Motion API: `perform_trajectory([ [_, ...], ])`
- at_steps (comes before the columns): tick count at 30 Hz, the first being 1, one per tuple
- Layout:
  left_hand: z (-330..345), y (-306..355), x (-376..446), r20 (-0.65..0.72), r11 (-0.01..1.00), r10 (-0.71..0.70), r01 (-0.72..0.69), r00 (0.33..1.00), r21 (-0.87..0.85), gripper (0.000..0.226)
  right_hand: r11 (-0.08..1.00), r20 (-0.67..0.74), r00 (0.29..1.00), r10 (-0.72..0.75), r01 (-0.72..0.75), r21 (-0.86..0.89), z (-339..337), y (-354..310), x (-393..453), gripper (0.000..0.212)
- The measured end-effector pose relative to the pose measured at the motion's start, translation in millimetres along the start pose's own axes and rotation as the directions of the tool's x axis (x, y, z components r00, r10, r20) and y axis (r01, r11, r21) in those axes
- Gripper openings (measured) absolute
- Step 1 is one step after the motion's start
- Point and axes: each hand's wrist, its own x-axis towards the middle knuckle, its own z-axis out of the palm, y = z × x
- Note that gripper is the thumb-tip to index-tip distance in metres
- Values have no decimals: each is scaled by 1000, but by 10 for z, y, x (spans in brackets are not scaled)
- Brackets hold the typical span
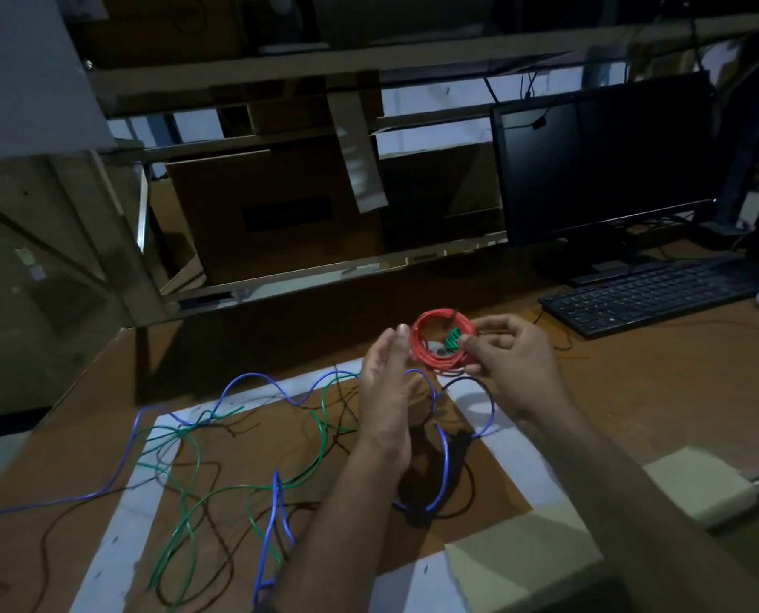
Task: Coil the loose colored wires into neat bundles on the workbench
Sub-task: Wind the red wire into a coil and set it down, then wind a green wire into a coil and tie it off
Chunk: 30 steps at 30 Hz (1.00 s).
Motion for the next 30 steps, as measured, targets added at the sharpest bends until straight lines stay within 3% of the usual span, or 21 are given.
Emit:
perform_trajectory([
  [3,-62,-34,50,-193,996,83,-72,978,60,40,998,-105,994,31,-37,-59,64,13,318,20],
  [6,-71,-38,75,-289,997,70,-65,955,28,31,977,-126,989,75,-99,-189,207,102,601,18],
  [11,-95,-45,108,-311,997,81,-74,947,34,23,905,-134,985,110,-155,-395,461,316,858,13],
  [18,-85,-41,91,-327,995,94,-80,941,56,22,814,-105,962,251,-268,-516,567,431,915,21],
  [23,-81,-38,71,-312,994,96,-77,945,71,26,785,28,985,172,-120,-607,413,404,766,24],
  [30,-54,8,18,-244,990,126,-104,962,99,20,821,172,984,-37,129,-557,84,240,49,13],
])
